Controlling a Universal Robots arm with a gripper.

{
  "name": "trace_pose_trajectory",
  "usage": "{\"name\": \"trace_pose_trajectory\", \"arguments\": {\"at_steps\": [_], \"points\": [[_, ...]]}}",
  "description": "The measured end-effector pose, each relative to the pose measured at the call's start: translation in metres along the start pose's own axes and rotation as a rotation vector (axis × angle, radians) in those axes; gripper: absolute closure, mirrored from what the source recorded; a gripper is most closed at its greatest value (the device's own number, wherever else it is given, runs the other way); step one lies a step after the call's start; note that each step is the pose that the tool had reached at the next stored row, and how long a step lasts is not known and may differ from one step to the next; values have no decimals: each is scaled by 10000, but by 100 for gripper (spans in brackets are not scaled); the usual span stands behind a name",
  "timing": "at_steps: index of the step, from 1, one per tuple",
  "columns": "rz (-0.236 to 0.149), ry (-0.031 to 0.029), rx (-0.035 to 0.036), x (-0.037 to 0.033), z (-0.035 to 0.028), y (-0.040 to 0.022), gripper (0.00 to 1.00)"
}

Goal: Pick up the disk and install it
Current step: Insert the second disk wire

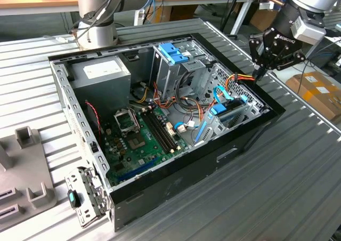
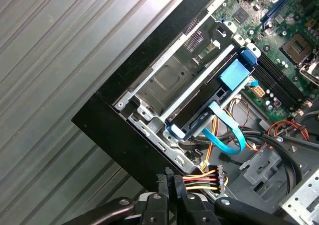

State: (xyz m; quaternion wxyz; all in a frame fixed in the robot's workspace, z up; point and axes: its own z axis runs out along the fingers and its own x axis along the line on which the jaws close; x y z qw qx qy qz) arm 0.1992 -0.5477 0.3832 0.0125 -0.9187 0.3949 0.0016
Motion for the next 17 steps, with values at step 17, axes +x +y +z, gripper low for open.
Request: {"name": "trace_pose_trajectory", "arguments": {"at_steps": [17], "points": [[2307,50,29,-5,9,6,84]]}}
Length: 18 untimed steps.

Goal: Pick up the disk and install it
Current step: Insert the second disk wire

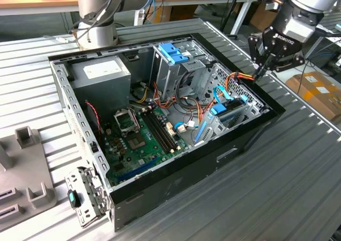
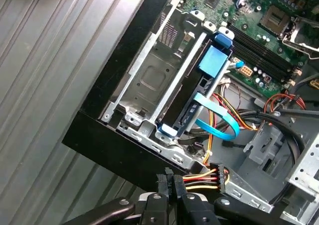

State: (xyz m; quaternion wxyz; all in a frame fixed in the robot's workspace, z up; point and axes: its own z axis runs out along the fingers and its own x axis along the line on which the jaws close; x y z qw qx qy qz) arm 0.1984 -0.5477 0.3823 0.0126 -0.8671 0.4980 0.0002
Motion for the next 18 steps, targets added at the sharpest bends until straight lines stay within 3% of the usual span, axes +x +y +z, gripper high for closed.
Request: {"name": "trace_pose_trajectory", "arguments": {"at_steps": [2,8,10,13,18], "points": [[395,8,5,-1,2,2,84],[956,22,12,-15,2,25,84],[1001,22,13,-34,3,58,84],[1032,22,14,-99,5,170,84],[1063,23,14,-166,8,285,84]]}}
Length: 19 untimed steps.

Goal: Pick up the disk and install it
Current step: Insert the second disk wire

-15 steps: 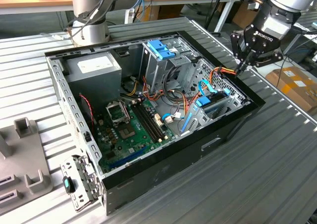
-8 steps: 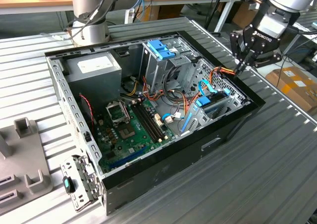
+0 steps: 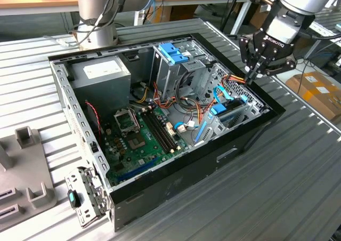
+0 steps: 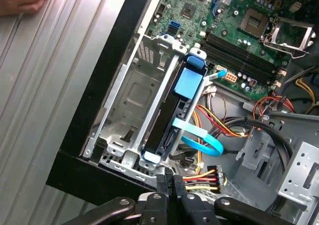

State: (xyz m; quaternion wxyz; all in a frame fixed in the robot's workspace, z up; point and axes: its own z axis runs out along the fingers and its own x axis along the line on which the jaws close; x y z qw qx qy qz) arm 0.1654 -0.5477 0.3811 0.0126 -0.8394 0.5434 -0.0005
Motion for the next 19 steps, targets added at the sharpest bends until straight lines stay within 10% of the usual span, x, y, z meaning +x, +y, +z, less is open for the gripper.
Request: {"name": "trace_pose_trajectory", "arguments": {"at_steps": [12,19], "points": [[2369,51,30,-4,21,11,84],[2519,55,32,-48,20,108,84]]}}
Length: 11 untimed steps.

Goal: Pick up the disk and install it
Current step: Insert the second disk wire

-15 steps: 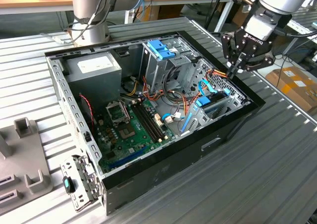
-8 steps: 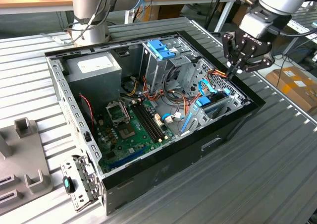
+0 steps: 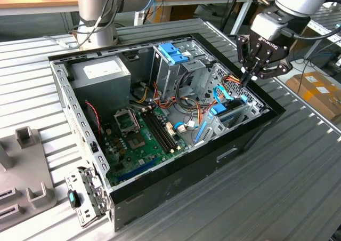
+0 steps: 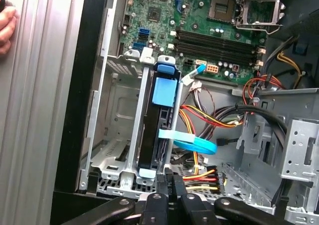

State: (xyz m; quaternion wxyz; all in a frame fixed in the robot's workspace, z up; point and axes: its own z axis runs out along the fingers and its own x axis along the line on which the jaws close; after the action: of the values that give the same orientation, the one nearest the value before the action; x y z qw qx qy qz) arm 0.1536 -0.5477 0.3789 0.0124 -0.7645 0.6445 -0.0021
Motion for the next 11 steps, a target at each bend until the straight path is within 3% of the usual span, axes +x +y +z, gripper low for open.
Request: {"name": "trace_pose_trajectory", "arguments": {"at_steps": [11], "points": [[24,0,0,33,1,33,84]]}}
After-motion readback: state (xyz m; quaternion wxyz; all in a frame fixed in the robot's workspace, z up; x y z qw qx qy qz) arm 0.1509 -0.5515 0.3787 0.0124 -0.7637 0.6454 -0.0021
